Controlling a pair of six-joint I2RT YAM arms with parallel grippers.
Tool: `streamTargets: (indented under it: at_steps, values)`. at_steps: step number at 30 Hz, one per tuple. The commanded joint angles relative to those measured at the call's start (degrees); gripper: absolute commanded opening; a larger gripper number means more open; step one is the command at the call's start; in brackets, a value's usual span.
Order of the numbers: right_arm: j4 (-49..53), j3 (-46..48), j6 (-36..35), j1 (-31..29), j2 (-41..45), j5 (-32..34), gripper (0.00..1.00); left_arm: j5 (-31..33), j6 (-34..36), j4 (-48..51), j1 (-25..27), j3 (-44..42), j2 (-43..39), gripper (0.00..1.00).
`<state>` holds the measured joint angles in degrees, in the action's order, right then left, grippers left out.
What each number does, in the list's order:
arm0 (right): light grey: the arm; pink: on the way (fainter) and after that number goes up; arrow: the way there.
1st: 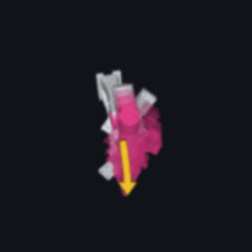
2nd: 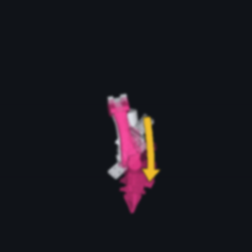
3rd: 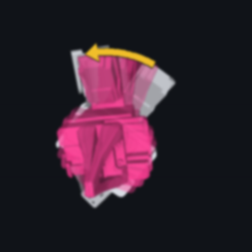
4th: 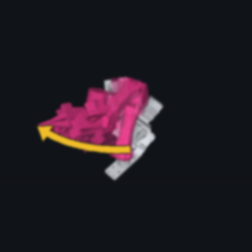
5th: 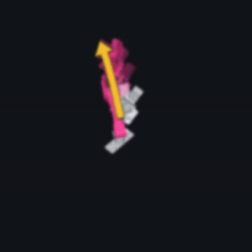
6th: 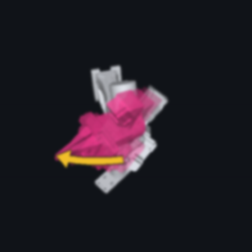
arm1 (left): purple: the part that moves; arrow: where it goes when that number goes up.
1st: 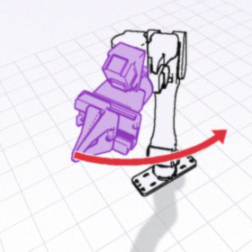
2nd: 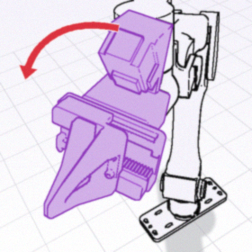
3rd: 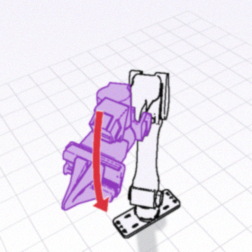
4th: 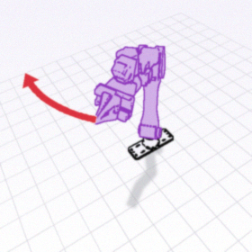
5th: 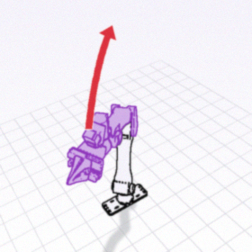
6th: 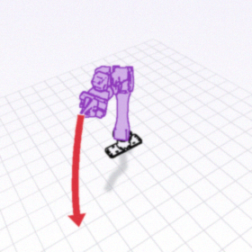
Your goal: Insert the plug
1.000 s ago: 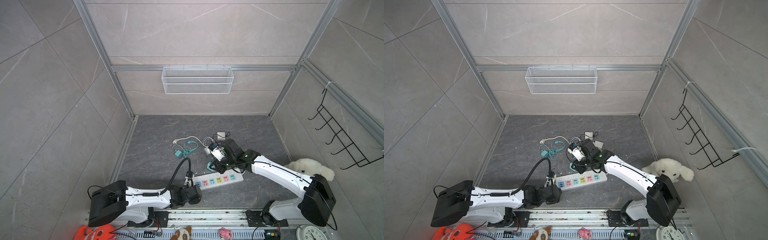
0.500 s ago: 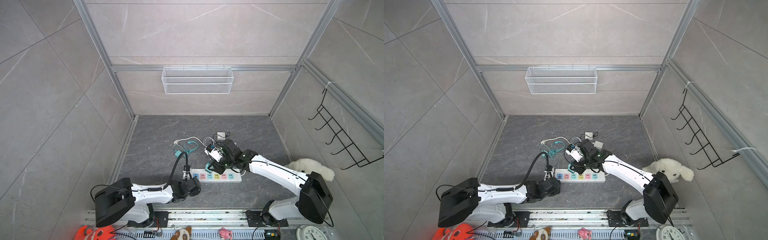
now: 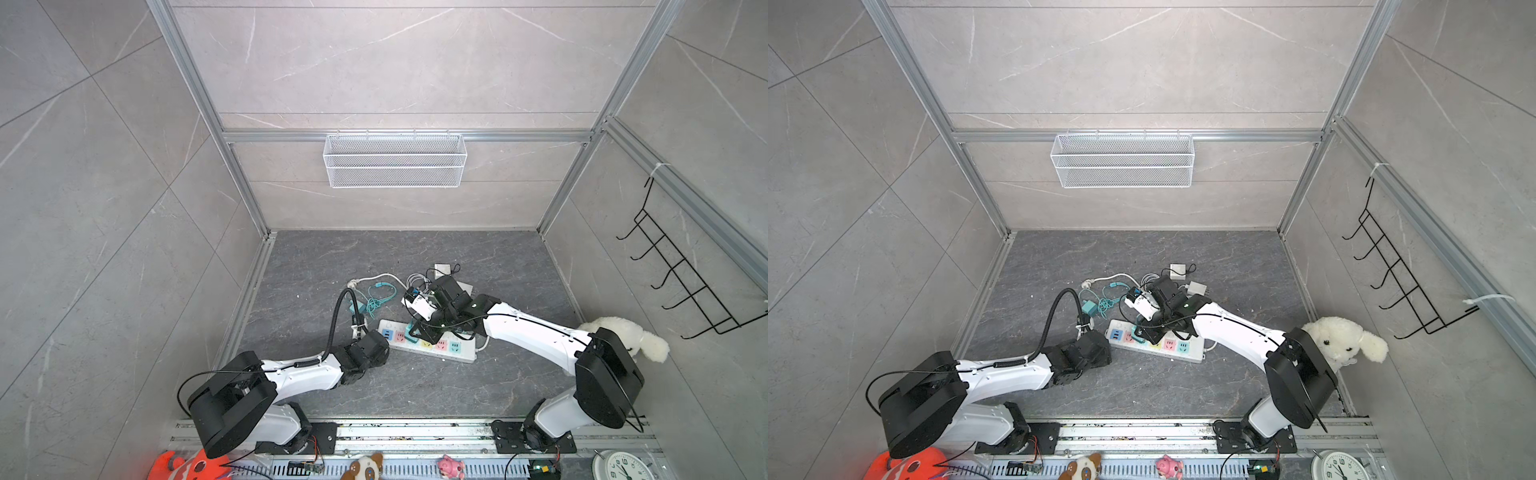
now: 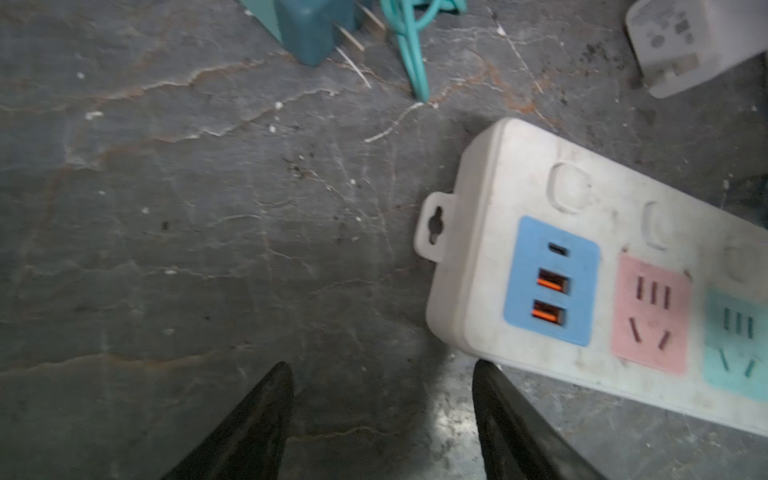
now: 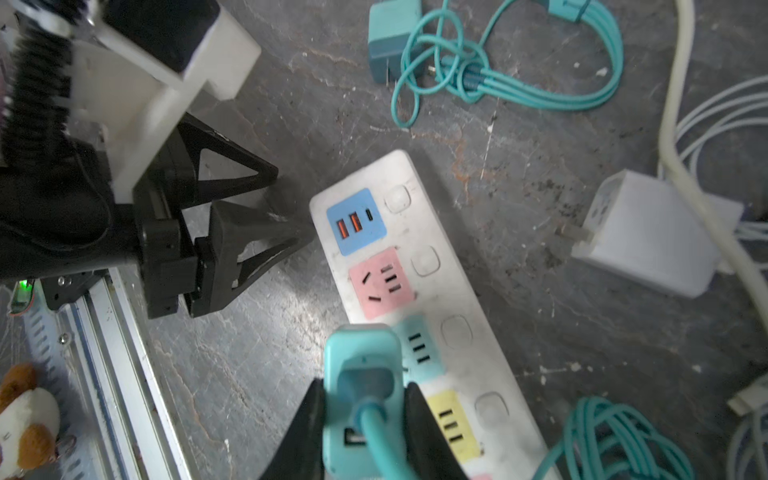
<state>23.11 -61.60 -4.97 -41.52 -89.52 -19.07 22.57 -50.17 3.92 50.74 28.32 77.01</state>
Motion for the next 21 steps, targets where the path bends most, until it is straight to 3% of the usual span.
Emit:
streamTargets:
  at_steps: [1,13,21]
  values:
    - [-3.5,-2.8,-1.2,-0.4,-1.7,0.1,0.11,-1.8,5.4,2.7,-2.7,1.8,-1.6,0.71]
    - [-1.5,-7.8,-5.9,-1.4,-6.8,3.5,0.11,-3.4,7.4,8.9,-5.9,4.2,-8.6,0.73]
    - [-4.9,-4.6,-10.7,-1.9,-6.3,2.1,0.12,-6.7,5.8,9.5,-5.9,2.6,-12.1,0.73]
